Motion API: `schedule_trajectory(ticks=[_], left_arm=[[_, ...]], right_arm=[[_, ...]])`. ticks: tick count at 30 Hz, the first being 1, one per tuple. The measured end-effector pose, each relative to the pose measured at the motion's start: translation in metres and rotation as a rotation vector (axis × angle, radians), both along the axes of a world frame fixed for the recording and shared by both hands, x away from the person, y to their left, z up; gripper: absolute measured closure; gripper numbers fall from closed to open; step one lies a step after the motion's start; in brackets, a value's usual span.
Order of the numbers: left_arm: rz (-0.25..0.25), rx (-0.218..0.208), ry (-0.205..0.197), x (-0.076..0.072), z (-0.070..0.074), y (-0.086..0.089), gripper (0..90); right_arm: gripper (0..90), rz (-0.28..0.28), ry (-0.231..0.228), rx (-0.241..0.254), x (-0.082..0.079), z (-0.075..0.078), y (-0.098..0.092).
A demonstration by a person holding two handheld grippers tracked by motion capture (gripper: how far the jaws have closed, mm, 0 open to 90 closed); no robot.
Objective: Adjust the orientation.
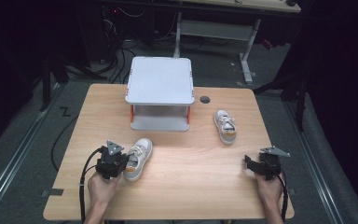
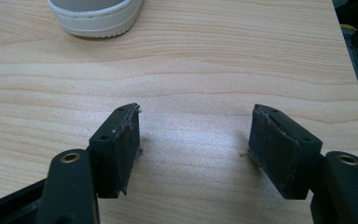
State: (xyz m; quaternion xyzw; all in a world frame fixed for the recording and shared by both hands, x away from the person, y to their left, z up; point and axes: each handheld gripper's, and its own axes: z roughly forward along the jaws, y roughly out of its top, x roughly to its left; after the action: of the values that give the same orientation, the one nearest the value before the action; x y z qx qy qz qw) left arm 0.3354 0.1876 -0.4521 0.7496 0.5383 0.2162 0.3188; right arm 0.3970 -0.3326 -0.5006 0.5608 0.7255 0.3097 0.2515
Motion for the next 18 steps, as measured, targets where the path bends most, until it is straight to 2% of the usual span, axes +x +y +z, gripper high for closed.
schedule_trajectory(ticks=[8, 9, 12, 18], left_arm=[[-0.018, -0.016, -0.006, 0.004, 0.006, -0.008, 84.9], [-0.017, -0.034, -0.003, 0.006, 0.007, -0.010, 84.9], [-0.025, -0.038, 0.000, 0.008, 0.009, -0.014, 84.9], [-0.064, -0.028, 0.005, 0.018, 0.014, -0.036, 84.8]], right_arm=[[33.5, 0.001, 0.000, 0.000, 0.000, 0.000, 0.000], [33.5, 0.001, 0.000, 0.000, 0.000, 0.000, 0.000], [33.5, 0.001, 0.000, 0.000, 0.000, 0.000, 0.000], [33.4, 0.001, 0.000, 0.000, 0.000, 0.000, 0.000]])
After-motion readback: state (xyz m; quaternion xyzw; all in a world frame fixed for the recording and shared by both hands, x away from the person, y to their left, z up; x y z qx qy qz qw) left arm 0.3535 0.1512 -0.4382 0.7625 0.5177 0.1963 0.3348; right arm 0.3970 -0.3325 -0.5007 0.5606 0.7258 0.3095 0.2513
